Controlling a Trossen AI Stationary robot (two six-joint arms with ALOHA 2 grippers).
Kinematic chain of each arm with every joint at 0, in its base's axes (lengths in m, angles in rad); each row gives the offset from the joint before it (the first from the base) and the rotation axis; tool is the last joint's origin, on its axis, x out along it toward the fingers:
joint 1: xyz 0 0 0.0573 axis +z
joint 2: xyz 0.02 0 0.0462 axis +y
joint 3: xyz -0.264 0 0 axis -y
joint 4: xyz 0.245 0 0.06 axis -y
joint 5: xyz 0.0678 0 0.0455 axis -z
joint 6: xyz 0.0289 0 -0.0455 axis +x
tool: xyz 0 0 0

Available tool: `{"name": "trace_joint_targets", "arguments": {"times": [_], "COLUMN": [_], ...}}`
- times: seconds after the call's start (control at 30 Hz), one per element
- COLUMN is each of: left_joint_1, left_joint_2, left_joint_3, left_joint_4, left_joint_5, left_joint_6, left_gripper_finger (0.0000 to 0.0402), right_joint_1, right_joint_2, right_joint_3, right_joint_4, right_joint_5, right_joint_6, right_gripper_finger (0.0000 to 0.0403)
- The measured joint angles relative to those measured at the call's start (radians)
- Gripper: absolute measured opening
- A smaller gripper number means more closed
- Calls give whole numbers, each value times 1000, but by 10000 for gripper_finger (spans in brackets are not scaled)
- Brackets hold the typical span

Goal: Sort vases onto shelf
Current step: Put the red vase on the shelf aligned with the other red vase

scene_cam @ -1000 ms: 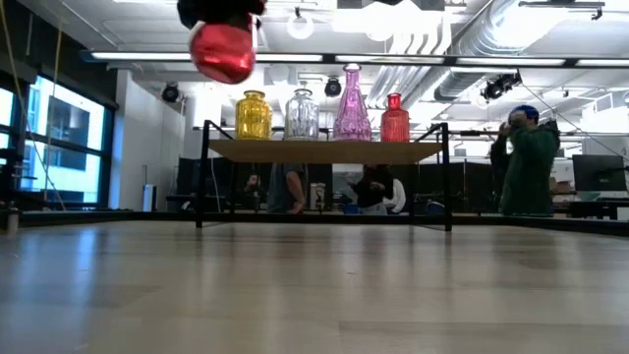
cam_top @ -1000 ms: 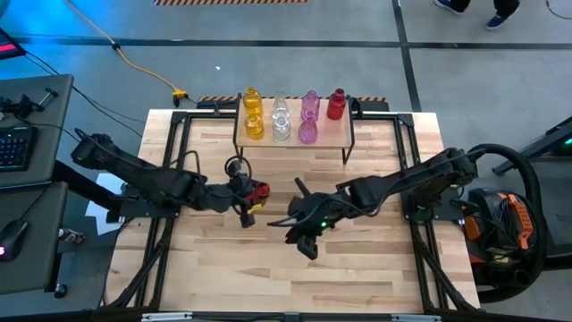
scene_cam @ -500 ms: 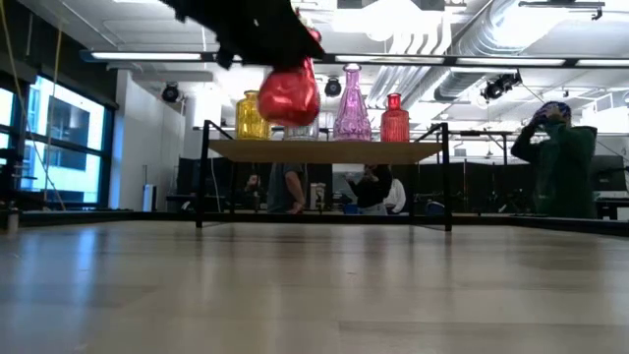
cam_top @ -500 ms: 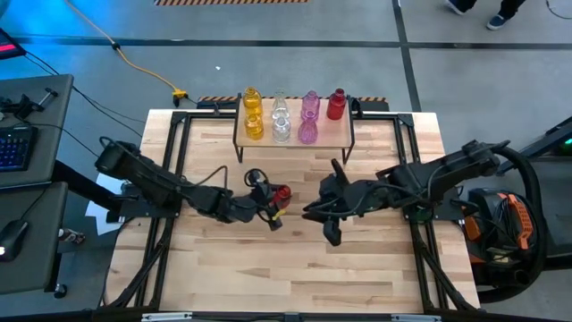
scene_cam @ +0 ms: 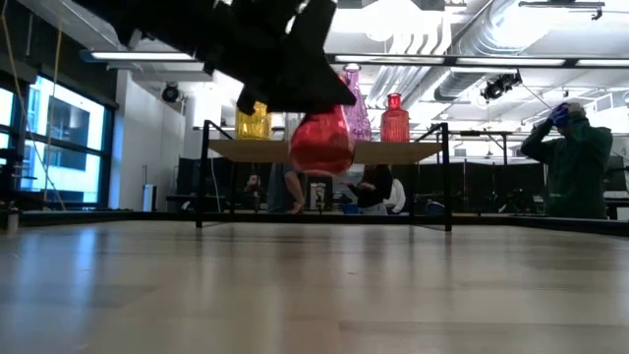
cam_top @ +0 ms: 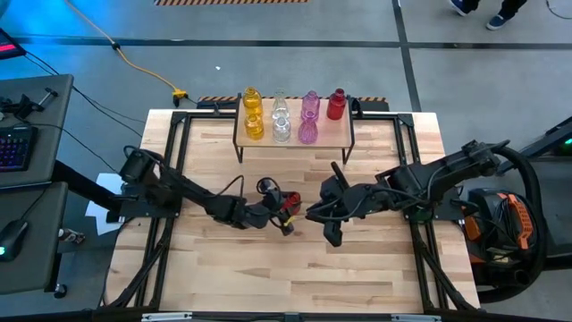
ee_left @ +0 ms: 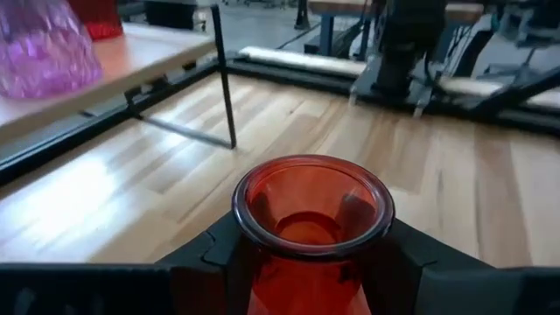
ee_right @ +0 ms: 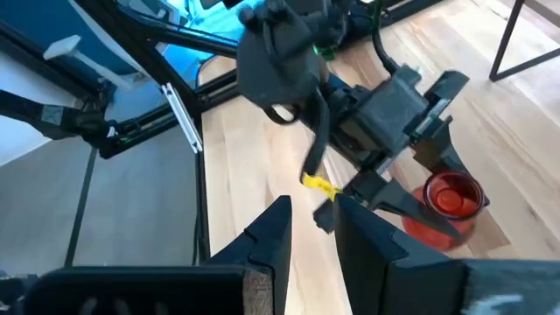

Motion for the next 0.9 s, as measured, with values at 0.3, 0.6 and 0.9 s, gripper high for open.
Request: {"name": "trace_joint_targets", "arguments": {"times": [0.3,0.6,0.9], "left_joint_1": [49,90,126], "left_joint_2": [44,99,98], "left_joint_3": [0,-1,0], "left_joint_4": [5,34,63], "left_joint_5": [62,151,168], "left_joint_6": [-3,-159,-96], "left_gripper_finger": [153,154,155], "right_joint_1": [0,0,0], "right_joint_2": [0,0,0], "right_joint_3": [0,0,0], "right_joint_4": [-4,-7,-10], "right_joint_5": [0,0,0], "right_joint_6": [1,1,3], "right_gripper_finger": [71,71,71]}}
